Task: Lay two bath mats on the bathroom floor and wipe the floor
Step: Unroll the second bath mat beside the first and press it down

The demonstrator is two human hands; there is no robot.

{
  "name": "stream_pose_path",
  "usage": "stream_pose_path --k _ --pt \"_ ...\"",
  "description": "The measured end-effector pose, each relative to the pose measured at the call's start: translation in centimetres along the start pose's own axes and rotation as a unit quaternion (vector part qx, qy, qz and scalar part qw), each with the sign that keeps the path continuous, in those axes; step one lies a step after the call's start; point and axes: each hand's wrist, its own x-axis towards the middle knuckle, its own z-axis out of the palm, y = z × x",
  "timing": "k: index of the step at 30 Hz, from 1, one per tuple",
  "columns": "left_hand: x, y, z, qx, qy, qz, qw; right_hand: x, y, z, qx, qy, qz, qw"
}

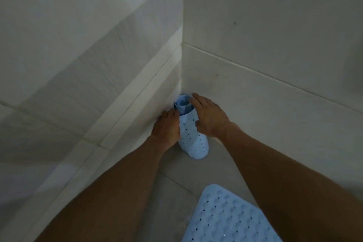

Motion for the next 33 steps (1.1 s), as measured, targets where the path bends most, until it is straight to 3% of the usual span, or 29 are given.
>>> stream_pose_path --k 4,8,12,16,22,26,29,33 --pt "0.2 -0.6 1.4 0.027 0.006 0.012 1.000 3.0 0.4 0.9 -0.092 -0.071 -0.002 0.993" --pt "-1.0 -1.1 2.8 0.041 0.000 0.039 0.998 1.9 0.9 1.6 -0.215 -0.042 0.037 0.975" --pt "-3.2 1.2 3.3 0.024 -0.056 0.046 0.997 -3.2 3.3 2.6 -0.248 -0.044 0.050 0.966" --pt "-6.4 5.7 3.3 0.013 -0.027 0.080 0.996 -11.9 5.9 4.7 -0.286 0.047 0.044 0.956" --pt "-13.0 16.8 0.8 0.037 0.000 0.149 0.988 -25.8 10.5 2.7 -0.268 0.128 0.085 0.951" --pt "-19.4 24.7 -0.4 -0.015 0.027 0.157 0.987 -36.7 12.5 0.7 -0.149 0.188 0.143 0.960" --pt "-24.6 30.7 -0.2 -0.018 0.030 0.169 0.985 -46.0 14.2 -0.6 -0.081 0.139 0.175 0.971" --pt "-30.0 36.6 -0.4 -0.033 0.050 0.194 0.979 -57.1 16.7 -1.3 -0.119 -0.048 0.170 0.977"
